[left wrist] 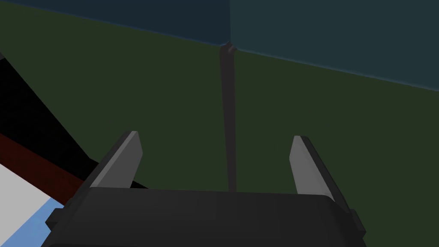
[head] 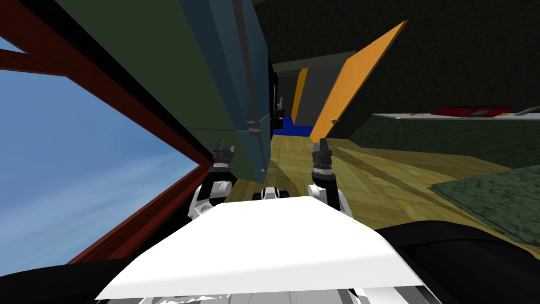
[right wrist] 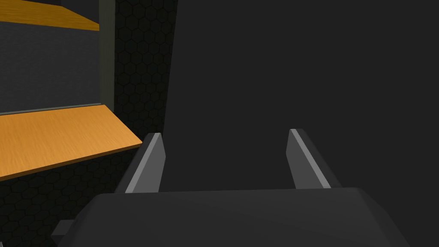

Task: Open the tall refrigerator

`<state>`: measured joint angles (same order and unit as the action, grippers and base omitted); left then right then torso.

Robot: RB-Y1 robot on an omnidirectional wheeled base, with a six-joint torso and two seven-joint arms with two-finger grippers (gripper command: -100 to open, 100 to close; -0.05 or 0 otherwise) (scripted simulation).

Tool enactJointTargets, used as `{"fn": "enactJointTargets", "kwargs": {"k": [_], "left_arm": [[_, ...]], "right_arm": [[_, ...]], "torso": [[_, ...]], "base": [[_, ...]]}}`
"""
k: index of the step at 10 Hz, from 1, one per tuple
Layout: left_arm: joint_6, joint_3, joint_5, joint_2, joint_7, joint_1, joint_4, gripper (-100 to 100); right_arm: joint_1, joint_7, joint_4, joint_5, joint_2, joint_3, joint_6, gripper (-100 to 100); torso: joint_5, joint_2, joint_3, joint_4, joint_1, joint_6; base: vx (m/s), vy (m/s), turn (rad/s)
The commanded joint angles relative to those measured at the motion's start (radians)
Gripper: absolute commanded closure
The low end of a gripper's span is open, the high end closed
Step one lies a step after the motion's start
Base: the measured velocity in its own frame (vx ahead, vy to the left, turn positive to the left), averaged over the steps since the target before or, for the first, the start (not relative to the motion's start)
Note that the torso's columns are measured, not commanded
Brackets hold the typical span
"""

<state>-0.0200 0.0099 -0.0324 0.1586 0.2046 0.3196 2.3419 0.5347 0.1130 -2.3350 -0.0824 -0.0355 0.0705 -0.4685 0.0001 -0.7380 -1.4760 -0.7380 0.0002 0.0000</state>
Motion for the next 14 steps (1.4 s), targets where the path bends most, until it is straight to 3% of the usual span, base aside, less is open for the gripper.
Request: {"fn": "enactJointTargets", "kwargs": {"k": [1,2,4,13,14], "left_arm": [[-0.069,0.004,-0.003,0.0,0.004,-0.029,0.015,-100],[-0.074,0.004,-0.003,0.0,0.004,-0.029,0.015,-100],[-0.141,0.01,-0.007,0.004,0.01,-0.068,0.027,-100],[-0.34,0.023,-0.017,0.017,0.023,-0.15,0.04,-100],[-0.381,0.026,-0.019,0.021,0.026,-0.171,0.042,-100]], "right_arm": [[0.0,0.0,0.0,0.0,0.0,0.0,0.0,0],[0.0,0.0,0.0,0.0,0.0,0.0,0.0,0],[0.0,0.0,0.0,0.0,0.0,0.0,0.0,0],[0.0,0.0,0.0,0.0,0.0,0.0,0.0,0],[0.0,0.0,0.0,0.0,0.0,0.0,0.0,0]], "torso": [[0.0,0.0,0.0,0.0,0.0,0.0],[0.0,0.0,0.0,0.0,0.0,0.0],[0.0,0.0,0.0,0.0,0.0,0.0],[0.0,0.0,0.0,0.0,-0.001,0.0],[0.0,0.0,0.0,0.0,0.0,0.0]], "base": [[0.014,-0.024,-0.017],[0.012,-0.021,-0.01],[0.016,-0.027,-0.023],[0.013,-0.025,-0.013],[0.015,-0.023,-0.02]]}}
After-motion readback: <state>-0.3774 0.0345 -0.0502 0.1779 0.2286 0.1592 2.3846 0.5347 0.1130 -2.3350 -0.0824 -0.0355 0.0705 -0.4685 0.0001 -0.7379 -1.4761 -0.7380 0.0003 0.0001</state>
